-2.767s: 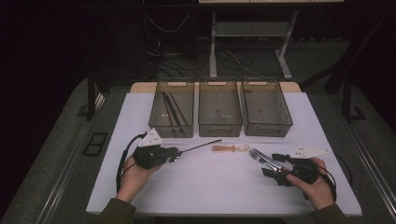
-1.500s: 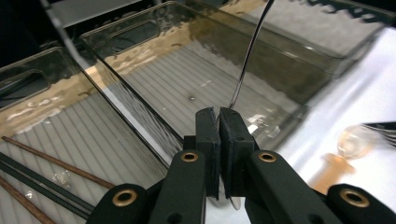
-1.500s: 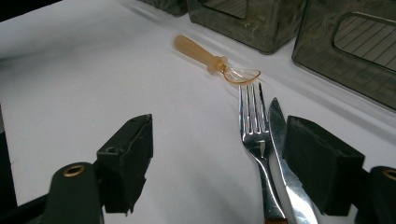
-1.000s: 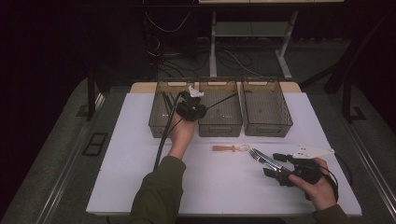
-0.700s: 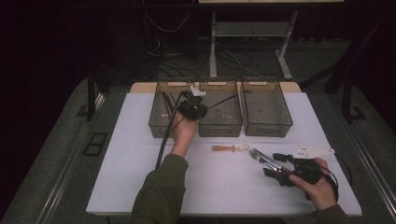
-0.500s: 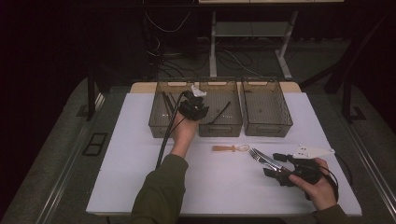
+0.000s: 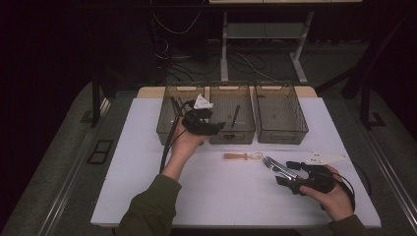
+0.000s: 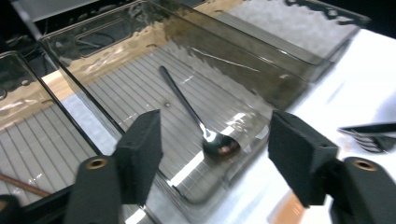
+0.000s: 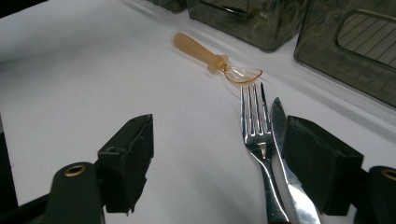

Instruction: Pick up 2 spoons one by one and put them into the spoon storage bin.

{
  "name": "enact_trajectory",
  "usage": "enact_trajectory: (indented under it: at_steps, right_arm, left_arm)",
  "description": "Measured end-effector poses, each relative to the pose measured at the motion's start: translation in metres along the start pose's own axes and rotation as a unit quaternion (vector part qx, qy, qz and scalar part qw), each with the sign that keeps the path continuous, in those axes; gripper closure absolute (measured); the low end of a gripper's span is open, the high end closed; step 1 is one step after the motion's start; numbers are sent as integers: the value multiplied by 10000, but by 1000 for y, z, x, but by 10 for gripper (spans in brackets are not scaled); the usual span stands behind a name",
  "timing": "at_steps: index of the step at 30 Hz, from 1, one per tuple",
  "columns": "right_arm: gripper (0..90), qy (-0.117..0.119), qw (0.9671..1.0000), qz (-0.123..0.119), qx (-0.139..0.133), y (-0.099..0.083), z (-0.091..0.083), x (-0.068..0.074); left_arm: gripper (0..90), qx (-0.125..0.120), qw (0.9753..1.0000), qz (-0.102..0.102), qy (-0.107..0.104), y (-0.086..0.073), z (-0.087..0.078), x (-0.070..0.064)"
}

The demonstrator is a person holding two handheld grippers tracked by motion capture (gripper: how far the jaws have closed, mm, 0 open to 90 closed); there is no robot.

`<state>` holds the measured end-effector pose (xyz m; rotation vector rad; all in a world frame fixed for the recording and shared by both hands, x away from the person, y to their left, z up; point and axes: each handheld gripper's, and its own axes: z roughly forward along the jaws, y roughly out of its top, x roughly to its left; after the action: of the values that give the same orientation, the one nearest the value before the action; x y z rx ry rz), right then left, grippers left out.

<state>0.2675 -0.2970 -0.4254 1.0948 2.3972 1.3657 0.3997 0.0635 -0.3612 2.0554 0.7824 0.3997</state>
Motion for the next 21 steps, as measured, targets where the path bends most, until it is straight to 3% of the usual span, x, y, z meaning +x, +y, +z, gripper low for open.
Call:
enact_trajectory:
  at_steps: [4, 9, 16, 21]
  right_arm:
    - [260, -51, 9999, 93, 35, 5, 4, -2]
    - [296, -50, 9998, 90, 184, 11, 12, -6]
    - [338, 2, 9998, 38, 218, 22, 21, -8]
    - [358, 99, 9996, -29, 279, 34, 33, -8]
  left_arm:
    - [248, -12, 9997, 117, -191, -16, -14, -10]
    - [163, -47, 9990, -13, -436, -46, -30, -17]
    - [128, -128, 9983, -6, -561, -79, -51, -24]
    - [63, -30, 9980, 69, -632, -100, -64, -30]
